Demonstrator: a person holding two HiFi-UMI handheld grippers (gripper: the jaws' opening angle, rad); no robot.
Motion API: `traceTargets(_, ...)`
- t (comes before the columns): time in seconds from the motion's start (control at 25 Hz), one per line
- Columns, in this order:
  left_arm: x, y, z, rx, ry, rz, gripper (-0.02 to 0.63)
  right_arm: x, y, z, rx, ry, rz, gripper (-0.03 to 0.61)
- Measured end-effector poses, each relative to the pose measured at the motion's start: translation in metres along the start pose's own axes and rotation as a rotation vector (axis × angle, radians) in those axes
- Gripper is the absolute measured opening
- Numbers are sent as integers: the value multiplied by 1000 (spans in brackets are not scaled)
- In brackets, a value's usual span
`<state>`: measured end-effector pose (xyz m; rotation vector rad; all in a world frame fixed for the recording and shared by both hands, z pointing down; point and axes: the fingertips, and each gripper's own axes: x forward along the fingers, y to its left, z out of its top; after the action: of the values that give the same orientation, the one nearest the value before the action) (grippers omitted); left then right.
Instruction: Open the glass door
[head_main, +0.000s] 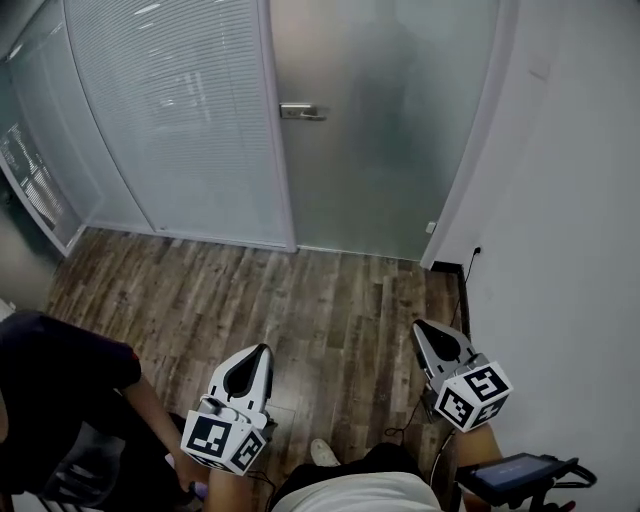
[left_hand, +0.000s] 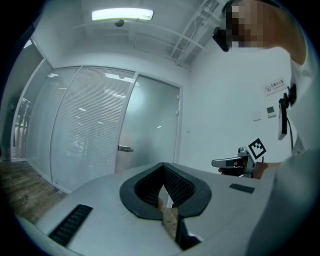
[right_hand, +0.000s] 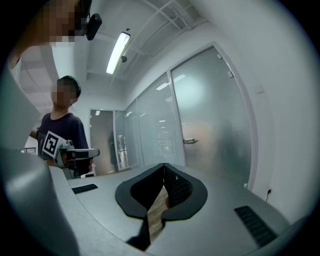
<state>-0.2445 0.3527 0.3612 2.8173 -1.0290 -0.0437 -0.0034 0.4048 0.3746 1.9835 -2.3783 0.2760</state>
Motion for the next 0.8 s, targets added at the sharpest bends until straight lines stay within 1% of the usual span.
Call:
traceTargets(0.24, 29, 30, 0, 9, 12, 10, -6, 44, -13, 6, -1, 14, 14, 2)
traceTargets(0.4, 59, 53, -1, 22, 25, 32, -6, 83, -33, 10, -2, 10, 35, 2)
traceTargets(0.56, 102, 75, 3, 38, 24, 72, -6, 132, -69, 16, 12, -4, 66, 2)
traceTargets(0.8, 194, 98, 23, 26, 5, 144, -6, 205, -149, 44, 27, -17, 113, 2)
